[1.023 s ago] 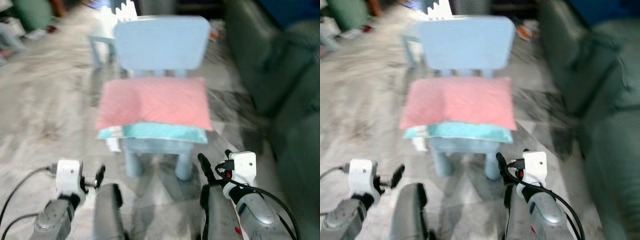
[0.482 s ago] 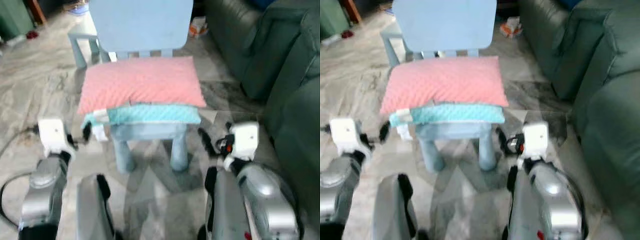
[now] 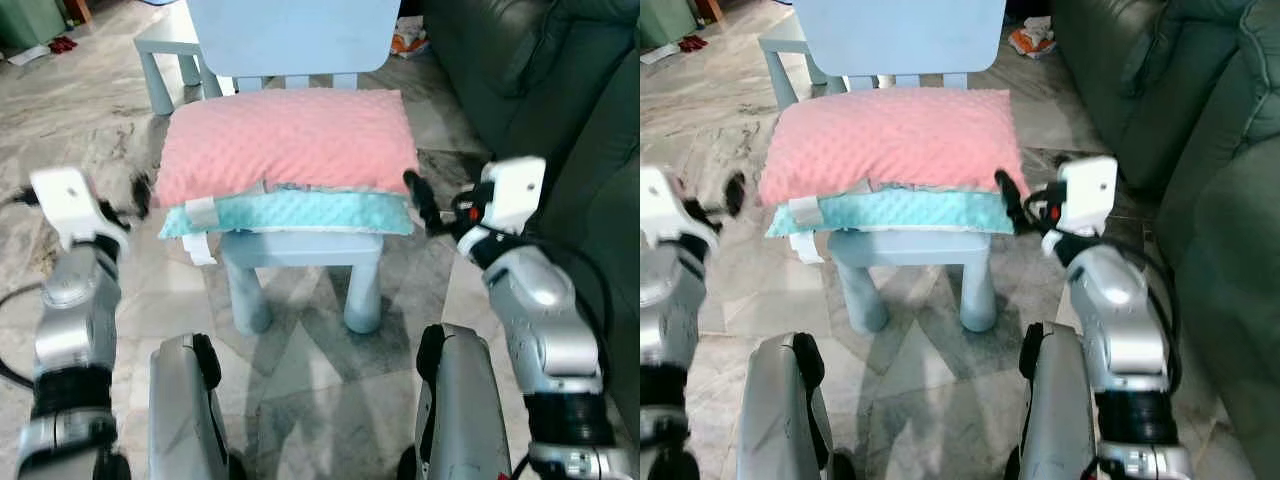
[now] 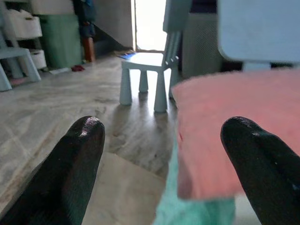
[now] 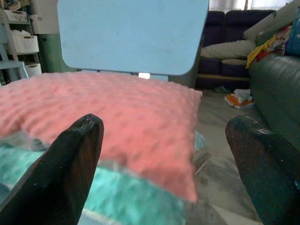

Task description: Move the pillow to the sofa

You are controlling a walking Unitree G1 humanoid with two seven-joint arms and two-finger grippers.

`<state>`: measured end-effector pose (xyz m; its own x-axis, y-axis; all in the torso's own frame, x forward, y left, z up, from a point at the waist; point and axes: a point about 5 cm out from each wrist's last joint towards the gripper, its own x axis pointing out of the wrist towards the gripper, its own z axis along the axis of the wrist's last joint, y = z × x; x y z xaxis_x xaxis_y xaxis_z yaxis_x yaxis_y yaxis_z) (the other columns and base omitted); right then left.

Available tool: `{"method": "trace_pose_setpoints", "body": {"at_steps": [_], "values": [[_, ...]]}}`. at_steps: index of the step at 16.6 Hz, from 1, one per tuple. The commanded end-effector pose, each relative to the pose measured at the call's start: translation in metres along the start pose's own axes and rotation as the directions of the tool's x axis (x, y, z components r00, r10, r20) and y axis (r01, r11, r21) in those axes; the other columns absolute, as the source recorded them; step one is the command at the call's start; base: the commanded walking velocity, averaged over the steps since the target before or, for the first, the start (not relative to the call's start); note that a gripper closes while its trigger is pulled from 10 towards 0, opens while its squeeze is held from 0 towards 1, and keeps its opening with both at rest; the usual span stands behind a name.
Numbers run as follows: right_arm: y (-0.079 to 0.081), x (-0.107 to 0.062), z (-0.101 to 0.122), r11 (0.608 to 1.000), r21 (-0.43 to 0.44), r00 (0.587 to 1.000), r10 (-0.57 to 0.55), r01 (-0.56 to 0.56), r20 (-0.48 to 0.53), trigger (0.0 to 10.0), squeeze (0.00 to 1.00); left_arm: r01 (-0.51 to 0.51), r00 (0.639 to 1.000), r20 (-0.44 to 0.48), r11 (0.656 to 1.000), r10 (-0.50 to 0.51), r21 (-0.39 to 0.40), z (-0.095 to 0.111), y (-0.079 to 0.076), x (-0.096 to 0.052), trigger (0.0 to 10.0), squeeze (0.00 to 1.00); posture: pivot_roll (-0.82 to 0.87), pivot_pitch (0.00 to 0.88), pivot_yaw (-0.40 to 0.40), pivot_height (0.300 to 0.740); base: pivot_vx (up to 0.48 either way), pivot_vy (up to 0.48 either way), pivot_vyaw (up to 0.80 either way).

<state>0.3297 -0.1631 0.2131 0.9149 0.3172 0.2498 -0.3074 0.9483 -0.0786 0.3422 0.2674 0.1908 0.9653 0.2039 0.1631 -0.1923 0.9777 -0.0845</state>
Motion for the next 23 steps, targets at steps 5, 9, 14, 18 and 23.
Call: {"method": "trace_pose_setpoints", "body": {"at_steps": [5, 9, 14, 18, 23], "values": [[-0.037, 0.058, 0.032, 0.976, 0.215, 0.999, 0.019, -0.029, 0.046, 10.0, 0.00, -0.013, 0.998, -0.058, 0.962, -0.003, -0.273, 0.028, -0.006, 0.053, 10.0, 0.00, -0.08, 0.125, 0.020, 0.339, 0.000, 0.000, 0.00], [-0.034, 0.085, 0.043, 0.972, 0.216, 0.995, 0.087, -0.096, 0.054, 10.0, 0.00, 0.006, 0.998, -0.057, 0.934, -0.028, -0.356, 0.043, -0.022, 0.068, 10.0, 0.00, -0.07, 0.165, 0.018, 0.339, 0.000, 0.000, 0.00], [-0.021, 0.105, 0.040, 0.986, 0.161, 0.997, 0.061, -0.053, -0.048, 10.0, 0.00, -0.036, 0.996, -0.090, 0.914, 0.000, -0.403, 0.054, -0.025, 0.075, 10.0, 0.00, -0.05, 0.239, 0.013, 0.339, 0.000, 0.000, 0.00], [-0.021, 0.108, 0.042, 0.993, 0.112, 0.997, 0.049, -0.042, -0.059, 10.0, 0.92, -0.081, 0.995, -0.084, 0.884, 0.047, -0.461, 0.059, -0.015, 0.075, 10.0, 1.00, -0.05, 0.271, 0.007, 0.339, 0.000, 0.000, 0.00], [-0.025, 0.108, 0.044, 0.970, 0.244, 0.999, 0.031, -0.021, -0.036, 10.0, 0.00, -0.028, 0.992, -0.122, 0.844, -0.044, -0.536, 0.054, -0.019, 0.075, 10.0, 0.00, -0.05, 0.283, 0.006, 0.339, 0.000, 0.000, 0.00]]}}
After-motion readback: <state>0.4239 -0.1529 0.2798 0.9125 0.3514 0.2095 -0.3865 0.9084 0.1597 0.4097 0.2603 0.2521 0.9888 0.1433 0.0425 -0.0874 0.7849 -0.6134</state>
